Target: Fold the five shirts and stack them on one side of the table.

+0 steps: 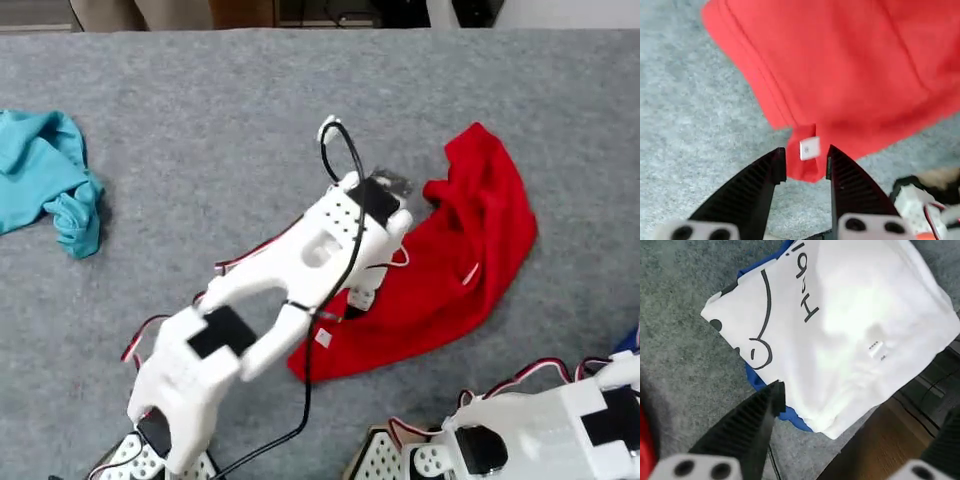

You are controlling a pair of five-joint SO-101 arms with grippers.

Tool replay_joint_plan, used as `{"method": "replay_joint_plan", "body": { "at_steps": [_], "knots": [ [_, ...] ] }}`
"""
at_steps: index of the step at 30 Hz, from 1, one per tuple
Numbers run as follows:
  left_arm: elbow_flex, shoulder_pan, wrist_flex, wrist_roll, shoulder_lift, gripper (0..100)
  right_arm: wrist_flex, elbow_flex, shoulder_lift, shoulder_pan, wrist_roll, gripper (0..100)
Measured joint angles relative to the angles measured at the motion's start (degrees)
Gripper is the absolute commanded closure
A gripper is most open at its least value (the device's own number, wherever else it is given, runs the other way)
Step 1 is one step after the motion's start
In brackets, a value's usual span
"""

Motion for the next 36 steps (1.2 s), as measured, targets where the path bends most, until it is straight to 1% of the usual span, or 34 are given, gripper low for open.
{"method": "replay_joint_plan", "body": {
  "at_steps": [4, 16, 20, 25, 33, 34, 36],
  "knots": [
    [-0.97, -0.09, 0.00, 0.00, 3.87, 85, 2.02, -2.73, 0.00, 0.00, 0.00, 53.8],
    [-1.23, -0.35, -0.79, -0.09, 4.66, 85, 5.01, -7.12, 0.00, 0.00, 0.00, 53.8],
    [-1.32, -1.85, -0.79, -0.09, 6.51, 80, 5.10, -7.82, 0.00, 0.00, 0.00, 53.8],
    [-1.32, -5.01, -0.79, 0.00, 9.76, 80, 5.10, -7.82, 0.00, 0.00, 0.00, 53.8],
    [-1.67, -4.92, -0.79, 1.14, 12.48, 80, 5.10, -7.82, 0.00, 0.00, 0.00, 53.8],
    [-1.93, -4.92, -0.79, 1.14, 12.75, 81, 5.10, -7.82, 0.00, 0.00, 0.00, 53.8],
    [-2.11, -4.84, -0.79, 1.14, 12.84, 87, 5.10, -7.82, 0.00, 0.00, 0.00, 53.8]
  ]
}}
